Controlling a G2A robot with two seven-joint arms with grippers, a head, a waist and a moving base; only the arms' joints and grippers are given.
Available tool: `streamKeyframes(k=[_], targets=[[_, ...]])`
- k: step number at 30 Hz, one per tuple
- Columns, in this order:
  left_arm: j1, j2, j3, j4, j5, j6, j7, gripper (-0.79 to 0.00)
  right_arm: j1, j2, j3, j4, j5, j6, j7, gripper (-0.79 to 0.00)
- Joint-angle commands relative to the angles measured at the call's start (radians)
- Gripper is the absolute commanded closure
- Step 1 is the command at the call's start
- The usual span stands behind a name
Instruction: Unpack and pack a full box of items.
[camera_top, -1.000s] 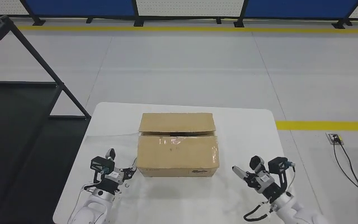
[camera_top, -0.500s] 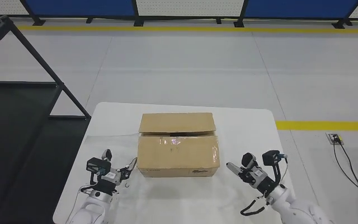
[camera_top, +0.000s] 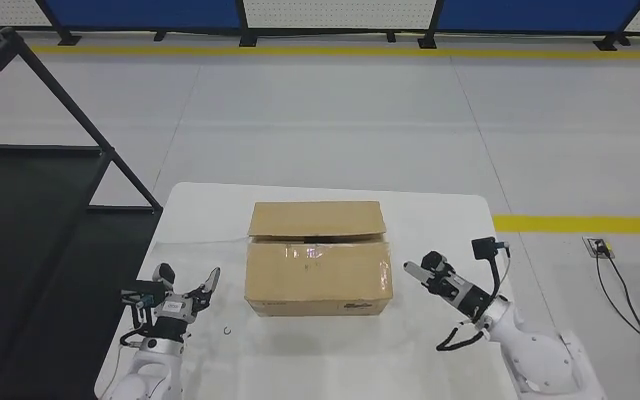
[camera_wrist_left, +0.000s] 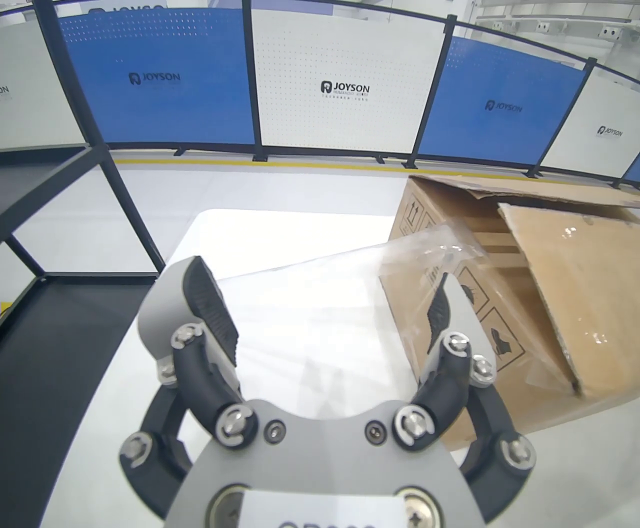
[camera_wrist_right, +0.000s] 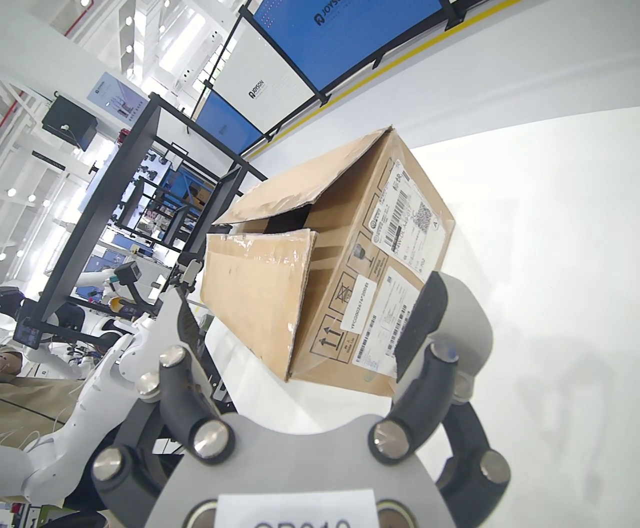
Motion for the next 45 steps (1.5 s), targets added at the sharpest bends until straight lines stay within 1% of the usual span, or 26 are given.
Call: streamKeyframes(k=[1,4,7,11,16,19,23,28,36,43,45], targets=[[0.0,0.0,0.0,0.0,0.0,0.0,0.0,-0.785,-0.001,-0.002,-0.013,0.007,0.004,0.015,-0.021,-0.785],[0.001,-0.001,0.0,-0.005,-0.005,-0.009,-0.005,-0.785,0.03,-0.004,-0.032,0.041,0.118,-0.017,0.013,-0.785],[0.002,-0.001,-0.002,-0.01,0.002,-0.02,-0.006,-0.785,0.082,-0.003,-0.044,0.089,0.193,-0.035,0.071,-0.785],[0.008,0.0,-0.011,-0.017,0.007,-0.032,-0.001,-0.785,0.152,-0.004,-0.073,0.157,0.258,-0.044,0.14,-0.785],[0.025,-0.001,-0.023,-0.034,-0.01,-0.05,-0.006,-0.785,0.232,-0.007,-0.119,0.252,0.313,-0.06,0.191,-0.785],[0.034,-0.001,-0.028,-0.043,-0.012,-0.054,-0.007,-0.785,0.269,-0.009,-0.144,0.298,0.353,-0.08,0.238,-0.785],[0.038,-0.002,-0.031,-0.047,-0.009,-0.057,-0.008,-0.785,0.306,-0.008,-0.157,0.347,0.448,-0.124,0.328,-0.785],[0.039,-0.004,-0.031,-0.046,-0.008,-0.055,-0.008,-0.785,0.309,0.001,-0.144,0.361,0.564,-0.186,0.439,-0.785],[0.031,-0.007,-0.021,-0.05,-0.002,-0.061,-0.007,-0.785,0.287,0.02,-0.118,0.34,0.719,-0.236,0.617,-0.785],[0.032,-0.009,-0.014,-0.062,0.003,-0.075,0.008,-0.785,0.242,0.037,-0.115,0.267,0.726,-0.232,0.626,-0.785],[0.039,-0.009,-0.014,-0.071,-0.003,-0.099,0.021,-0.785,0.222,0.045,-0.117,0.24,0.715,-0.236,0.622,-0.785]])
